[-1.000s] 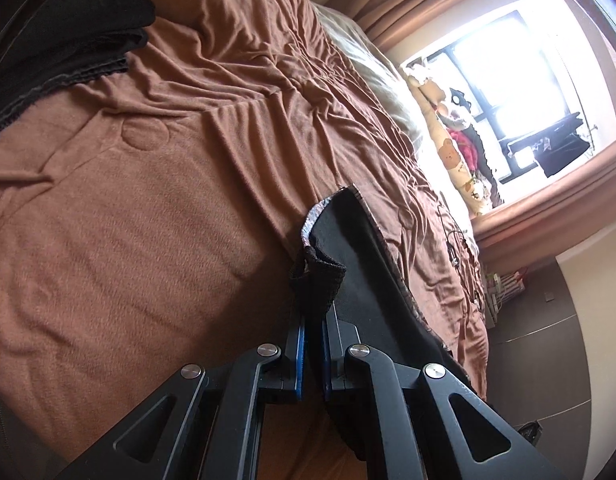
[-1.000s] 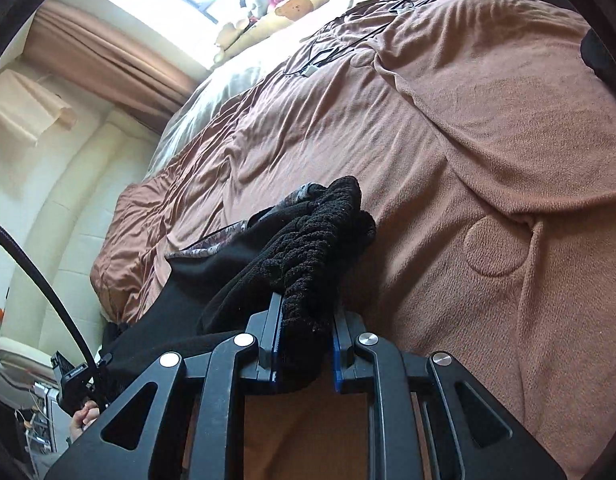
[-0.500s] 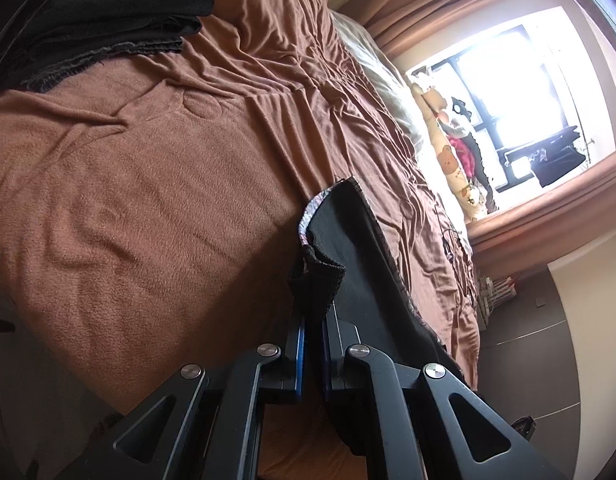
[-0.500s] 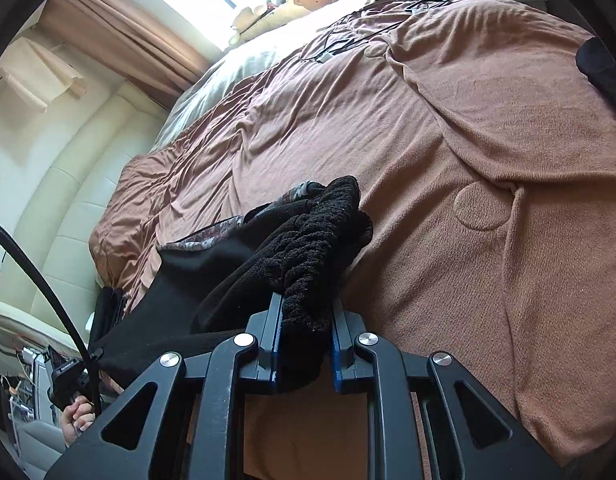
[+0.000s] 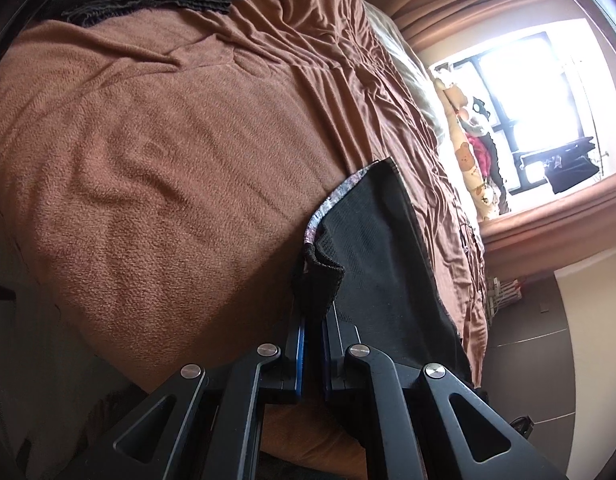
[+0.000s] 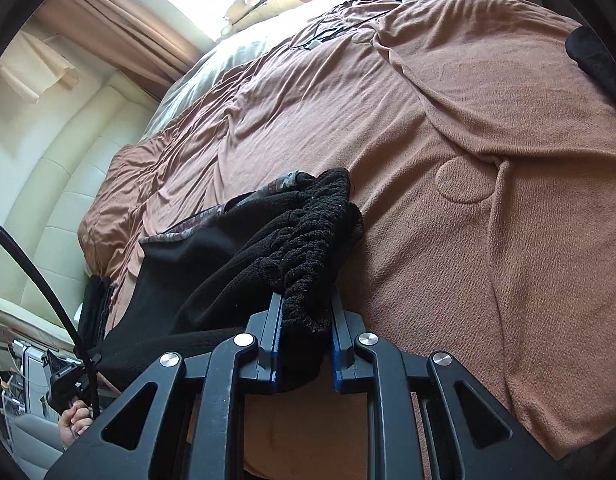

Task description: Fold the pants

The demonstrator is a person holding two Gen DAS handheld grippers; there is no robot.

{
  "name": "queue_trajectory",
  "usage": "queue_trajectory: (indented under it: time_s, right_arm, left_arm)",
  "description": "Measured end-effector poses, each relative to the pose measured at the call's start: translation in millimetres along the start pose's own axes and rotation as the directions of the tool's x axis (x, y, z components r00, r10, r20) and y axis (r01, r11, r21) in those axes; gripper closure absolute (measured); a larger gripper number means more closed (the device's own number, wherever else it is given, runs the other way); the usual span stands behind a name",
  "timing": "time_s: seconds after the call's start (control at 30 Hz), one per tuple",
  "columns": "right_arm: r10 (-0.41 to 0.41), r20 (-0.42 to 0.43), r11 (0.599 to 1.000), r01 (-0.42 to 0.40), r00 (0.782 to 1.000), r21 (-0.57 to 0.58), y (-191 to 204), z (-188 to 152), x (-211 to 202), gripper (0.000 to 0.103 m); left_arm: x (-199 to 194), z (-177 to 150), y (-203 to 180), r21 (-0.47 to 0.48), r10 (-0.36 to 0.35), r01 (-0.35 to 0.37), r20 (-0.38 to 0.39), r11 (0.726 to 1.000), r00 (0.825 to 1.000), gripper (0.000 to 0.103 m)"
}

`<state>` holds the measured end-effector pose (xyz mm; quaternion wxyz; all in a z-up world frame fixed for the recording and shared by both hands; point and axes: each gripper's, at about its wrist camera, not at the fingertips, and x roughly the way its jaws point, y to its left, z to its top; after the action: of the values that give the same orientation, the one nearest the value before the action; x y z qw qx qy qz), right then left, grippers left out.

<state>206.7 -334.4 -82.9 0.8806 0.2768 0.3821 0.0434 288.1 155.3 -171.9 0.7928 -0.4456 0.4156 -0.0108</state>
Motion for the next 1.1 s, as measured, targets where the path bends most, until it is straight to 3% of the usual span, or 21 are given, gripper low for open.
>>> queue_trajectory:
  time_s: [0.1, 0.2, 0.27, 0.4, 0.53, 0.8, 1.1]
  right_arm:
    - [-0.028, -0.015, 0.999, 0.028, 0.999, -0.017, 3, -3, 6, 0.087]
    - [-0.059, -0.038, 0.998, 0.058, 0.998, -0.021, 7, -5, 9, 0.081]
    - [-0.066, -0.044, 0.998, 0.066, 0.997, -0.009, 6, -9, 5, 0.066]
    - [-0.067, -0.016, 0.998, 0.066, 0.998, -0.019, 7, -22, -14, 0.056]
    - [-0.050, 0.007, 0.999, 0.050, 0.999, -0.012, 4, -38, -32, 0.056]
    - [-0.048, 0.054, 0.998, 0.050, 0.997, -0.038, 9, -62, -57, 0.056]
    - [-0.003, 0.054, 1.000, 0.005, 0.999, -0.024, 5, -73, -66, 0.056]
  left_arm:
    - [9, -4, 10, -0.011, 0.020, -0.020, -0.021, 1.000, 1.000, 0.096]
    - [15, -10, 18, -0.024, 0.040, -0.041, -0.052, 0.999, 0.998, 0.095]
    - [14, -13, 21, -0.029, 0.030, -0.031, -0.060, 0.999, 0.998, 0.093]
    - [5, -22, 25, -0.044, -0.007, 0.004, -0.061, 0.999, 0.998, 0.066]
    - [-6, -41, 22, -0.037, -0.041, 0.039, -0.057, 0.999, 0.998, 0.053]
    - [3, -82, -4, 0.027, -0.124, 0.129, -0.136, 0.991, 0.983, 0.053]
    - [29, -101, -29, 0.097, -0.114, 0.135, -0.202, 0.986, 0.973, 0.053]
